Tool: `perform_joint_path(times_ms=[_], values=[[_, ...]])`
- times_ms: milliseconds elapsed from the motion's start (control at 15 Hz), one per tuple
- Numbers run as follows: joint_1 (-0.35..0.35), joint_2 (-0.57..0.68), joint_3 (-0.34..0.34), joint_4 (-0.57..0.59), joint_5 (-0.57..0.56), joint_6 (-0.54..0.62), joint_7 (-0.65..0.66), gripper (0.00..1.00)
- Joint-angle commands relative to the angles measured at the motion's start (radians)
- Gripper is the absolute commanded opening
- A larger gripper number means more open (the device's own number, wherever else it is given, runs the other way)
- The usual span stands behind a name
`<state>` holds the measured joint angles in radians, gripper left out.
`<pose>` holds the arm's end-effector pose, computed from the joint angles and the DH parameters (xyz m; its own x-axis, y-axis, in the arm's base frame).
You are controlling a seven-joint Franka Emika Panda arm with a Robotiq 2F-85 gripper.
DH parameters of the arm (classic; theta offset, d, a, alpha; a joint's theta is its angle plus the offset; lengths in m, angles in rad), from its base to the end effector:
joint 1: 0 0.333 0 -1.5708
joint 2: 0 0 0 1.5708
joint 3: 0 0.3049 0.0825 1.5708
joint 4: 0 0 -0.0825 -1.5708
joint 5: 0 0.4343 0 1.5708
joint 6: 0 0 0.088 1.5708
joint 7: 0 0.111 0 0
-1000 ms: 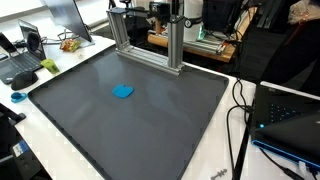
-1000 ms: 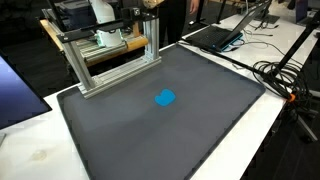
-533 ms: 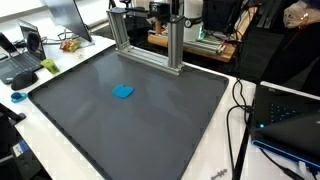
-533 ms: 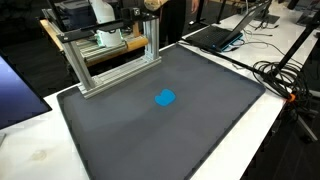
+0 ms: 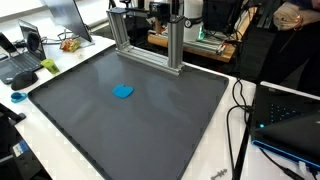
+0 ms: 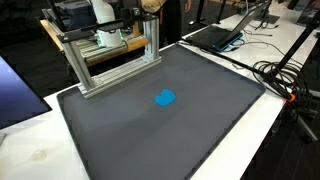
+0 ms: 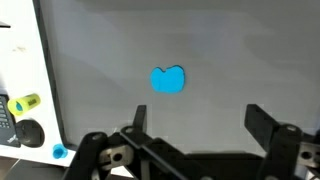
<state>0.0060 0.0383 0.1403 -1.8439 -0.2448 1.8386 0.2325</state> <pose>0.6131 0.0690 0.4678 0.9999 -0.0157 0.0029 -0.0159 -0.9728 0.2311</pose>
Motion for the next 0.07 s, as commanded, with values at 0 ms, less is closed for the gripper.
perform_joint_path(times_ms=[0], values=[[0.028, 0.002, -0.028, 0.008, 0.001, -0.002, -0.001, 1.00]])
